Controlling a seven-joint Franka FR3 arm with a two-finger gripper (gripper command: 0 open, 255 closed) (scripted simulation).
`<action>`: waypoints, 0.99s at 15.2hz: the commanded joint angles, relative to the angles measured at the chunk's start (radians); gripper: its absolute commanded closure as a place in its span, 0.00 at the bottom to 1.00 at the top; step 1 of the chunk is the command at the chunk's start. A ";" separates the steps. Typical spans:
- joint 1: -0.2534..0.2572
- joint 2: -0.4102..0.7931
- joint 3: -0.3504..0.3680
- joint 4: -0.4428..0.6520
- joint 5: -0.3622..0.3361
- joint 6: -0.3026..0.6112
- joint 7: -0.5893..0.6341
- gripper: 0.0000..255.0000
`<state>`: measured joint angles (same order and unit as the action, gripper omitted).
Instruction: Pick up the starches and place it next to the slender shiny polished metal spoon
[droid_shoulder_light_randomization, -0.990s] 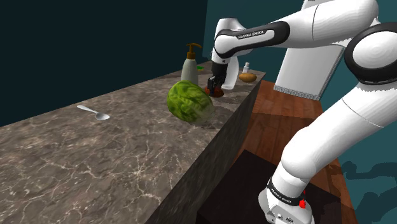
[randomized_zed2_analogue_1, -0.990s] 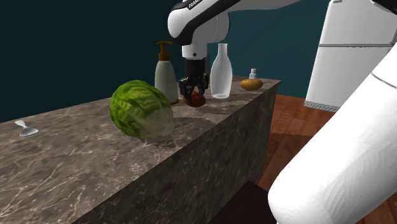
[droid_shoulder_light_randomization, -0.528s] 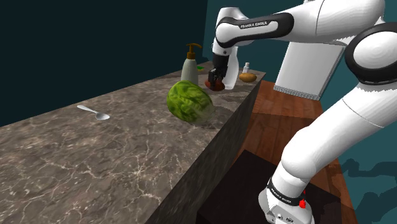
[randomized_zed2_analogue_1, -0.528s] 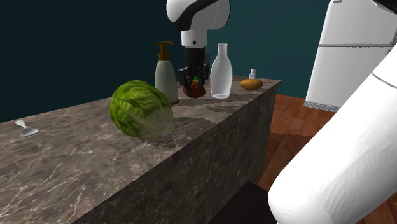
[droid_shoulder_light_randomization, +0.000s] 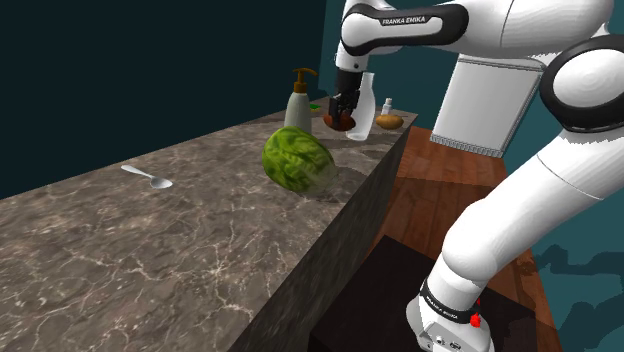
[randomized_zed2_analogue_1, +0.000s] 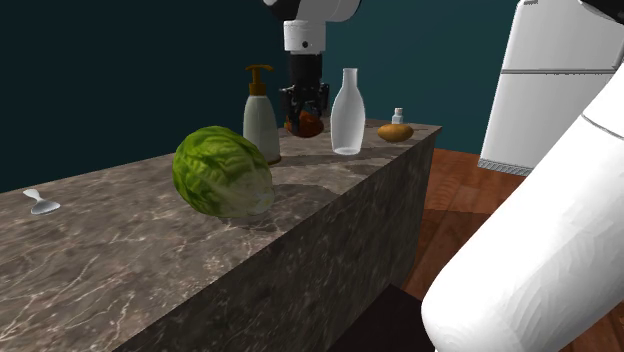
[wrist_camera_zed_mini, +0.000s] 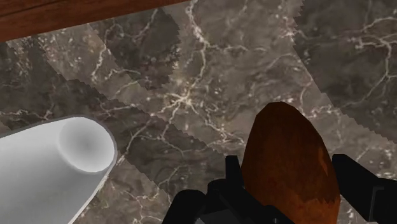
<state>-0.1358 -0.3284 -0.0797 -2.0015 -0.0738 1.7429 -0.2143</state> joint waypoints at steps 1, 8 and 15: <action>0.000 0.000 0.000 0.030 0.000 -0.030 -0.002 1.00; 0.010 0.015 0.018 0.114 0.006 -0.101 0.018 1.00; 0.071 0.040 0.131 0.120 0.029 -0.091 0.189 1.00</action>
<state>-0.0744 -0.2906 0.0338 -1.8840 -0.0485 1.6535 -0.0531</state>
